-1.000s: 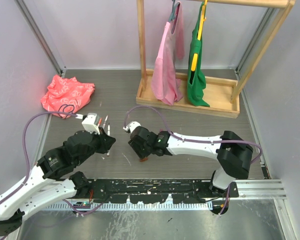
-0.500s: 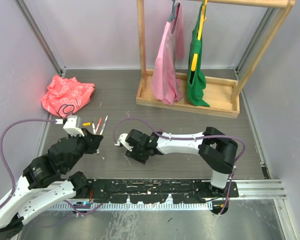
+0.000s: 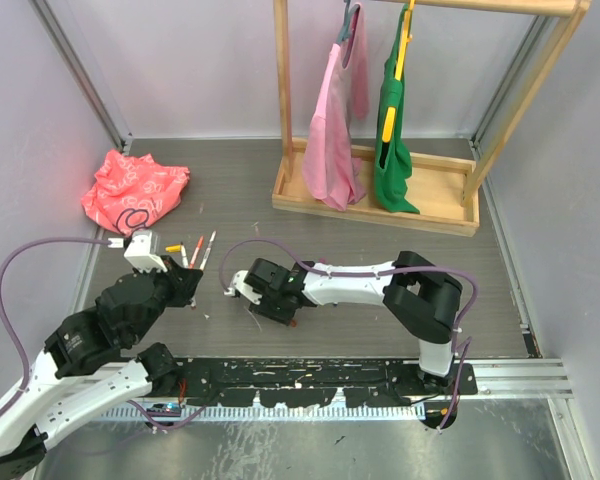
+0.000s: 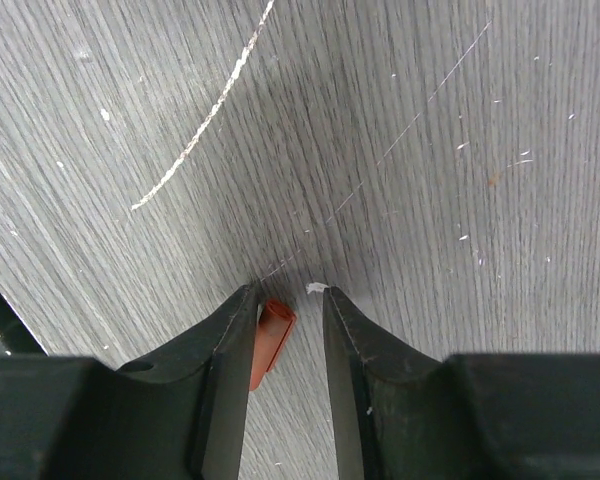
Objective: Insert the pens into the pen caps
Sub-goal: Insert the pen cap onto the pen.
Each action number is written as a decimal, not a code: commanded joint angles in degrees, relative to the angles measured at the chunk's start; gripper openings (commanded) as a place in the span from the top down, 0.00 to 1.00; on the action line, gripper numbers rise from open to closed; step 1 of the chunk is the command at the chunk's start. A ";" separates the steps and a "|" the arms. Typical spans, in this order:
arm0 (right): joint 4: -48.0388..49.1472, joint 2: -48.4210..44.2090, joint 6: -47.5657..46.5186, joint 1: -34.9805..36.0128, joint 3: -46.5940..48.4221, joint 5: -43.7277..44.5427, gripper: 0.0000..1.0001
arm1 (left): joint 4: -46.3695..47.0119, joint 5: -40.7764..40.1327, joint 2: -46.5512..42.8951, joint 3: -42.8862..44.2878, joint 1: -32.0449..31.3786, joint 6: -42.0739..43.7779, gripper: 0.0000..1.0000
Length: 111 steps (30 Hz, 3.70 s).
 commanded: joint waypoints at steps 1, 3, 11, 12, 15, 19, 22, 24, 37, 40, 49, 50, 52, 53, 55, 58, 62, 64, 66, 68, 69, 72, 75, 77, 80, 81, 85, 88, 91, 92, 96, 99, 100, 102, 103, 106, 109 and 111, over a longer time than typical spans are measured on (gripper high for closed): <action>-1.66 0.00 0.02 0.12 0.62 -0.34 0.61 | 1.53 -0.99 0.68 2.06 0.12 0.04 1.00; -1.65 -0.87 1.29 0.12 -0.17 0.16 0.60 | 1.58 -0.96 0.61 1.90 0.12 0.08 1.00; -2.22 -2.55 10.23 0.20 -3.42 1.57 0.57 | 2.53 -0.23 0.99 0.92 0.17 -0.27 1.00; -2.25 -2.64 11.10 0.33 -3.82 1.69 0.57 | 2.70 -0.09 1.18 0.85 0.17 -0.27 1.00; -2.25 -2.91 13.36 0.93 -5.04 2.54 0.58 | 3.07 0.41 1.73 0.82 0.17 -0.27 1.00; -1.53 -2.67 14.98 1.39 -6.05 3.44 0.61 | 3.60 0.86 2.33 0.78 0.16 -0.18 1.00; -2.41 -1.79 15.73 1.44 -5.43 3.64 0.67 | 3.53 0.97 2.36 0.91 0.10 -0.19 1.00; -3.22 -1.29 16.53 1.61 -5.26 3.97 0.68 | 3.33 0.97 2.06 0.95 0.13 -0.27 1.00; -5.05 -1.43 20.26 2.67 -6.11 6.03 0.64 | 3.80 1.60 2.17 0.61 0.12 -0.63 1.00; -5.14 -1.35 20.21 2.67 -5.93 5.99 0.67 | 3.81 1.76 2.41 0.66 0.13 -0.62 1.00; -3.92 -2.68 22.87 2.75 -7.10 6.49 0.80 | 3.78 1.63 2.22 0.44 0.17 -0.72 1.00; -3.14 -3.65 23.55 2.74 -7.42 6.68 0.82 | 3.89 1.67 2.30 0.51 0.16 -0.67 1.00; -1.55 -6.37 25.16 2.69 -8.13 7.78 0.88 | 3.91 1.72 2.59 0.64 0.17 -0.62 1.00; -0.66 -7.89 25.90 2.65 -8.44 8.57 0.92 | 3.99 1.76 2.74 0.63 0.18 -0.57 1.00; 1.31 -11.59 27.46 2.66 -9.40 10.30 0.95 | 4.42 2.07 2.94 0.63 0.17 -0.43 1.00; 4.38 -18.67 30.03 2.66 -11.83 16.84 1.00 | 5.88 3.04 3.94 0.45 0.17 -0.20 1.00; 10.11 -29.06 34.60 2.24 -18.42 24.96 1.00 | 5.92 3.89 7.35 2.05 0.18 0.94 1.00; 13.16 -33.91 36.48 1.87 -20.93 27.52 1.00 | 6.52 5.50 8.98 2.99 0.18 2.07 1.00; 17.20 -38.41 38.17 1.52 -23.52 29.85 1.00 | 8.05 7.52 10.22 3.36 0.15 3.15 1.00; 21.73 -42.69 41.07 0.98 -26.22 33.38 1.00 | 10.14 9.70 11.32 3.35 0.13 4.11 1.00; 23.66 -44.55 42.53 0.78 -27.43 34.78 1.00 | 11.40 10.93 11.81 3.23 0.17 4.68 1.00; 29.70 -50.52 46.43 0.65 -31.13 38.24 1.00 | 15.93 15.95 12.91 2.50 0.18 6.12 1.00; 35.20 -56.43 49.87 0.39 -34.07 39.98 1.00 | 21.66 20.95 13.40 0.71 0.17 6.45 1.00; 36.66 -59.29 52.12 0.25 -35.32 40.37 1.00 | 25.29 25.68 14.30 -0.67 0.17 6.55 1.00; 38.69 -62.87 54.32 0.21 -36.60 40.15 1.00 | 28.89 31.80 17.49 -1.28 0.17 6.66 1.00; 39.44 -63.89 54.96 0.21 -37.06 39.87 1.00 | 29.69 33.30 18.74 -1.21 0.16 6.66 1.00; 43.47 -67.46 57.34 0.21 -38.59 38.57 1.00 | 32.68 37.55 22.23 -0.93 -1.35 6.48 1.00; 48.10 -69.51 59.24 0.21 -40.43 36.63 1.00 | 36.00 36.76 23.75 -1.27 -4.86 5.57 1.00; 54.07 -71.01 59.33 0.20 -42.37 34.33 1.00 | 39.33 34.69 26.03 -1.41 -8.55 5.18 1.00; 55.30 -71.34 58.77 0.22 -42.81 33.75 1.00 | 40.14 34.38 26.66 -1.35 -9.54 5.18 1.00; 58.56 -72.42 55.63 0.23 -44.08 32.50 1.00 | 43.63 34.70 28.04 -1.45 -12.84 5.84 1.00; 62.72 -73.12 54.06 0.25 -45.44 30.91 1.00 | 44.94 36.45 28.19 -1.72 -13.52 6.76 1.00; 63.79 -73.28 53.75 0.21 -45.69 30.25 1.00 | 44.96 37.09 28.18 -1.75 -13.53 7.09 1.00; 64.96 -73.16 53.17 0.20 -45.62 28.81 1.00 | 45.01 38.12 28.34 -1.62 -13.55 7.64 1.00; 64.93 -72.95 52.98 0.23 -45.34 28.24 1.00 | 44.74 38.41 28.49 -1.41 -13.59 7.90 1.00; 64.86 -71.86 52.49 0.21 -44.45 26.31 1.00 | 43.64 38.72 28.94 -0.54 -13.53 8.54 1.00; 64.88 -71.16 51.69 0.21 -43.62 24.84 1.00 | 43.72 38.42 29.03 -0.55 -13.60 8.60 1.00; 64.90 -71.12 51.51 0.21 -43.27 24.20 1.00 | 43.94 38.09 29.00 -0.55 -13.63 8.61 1.00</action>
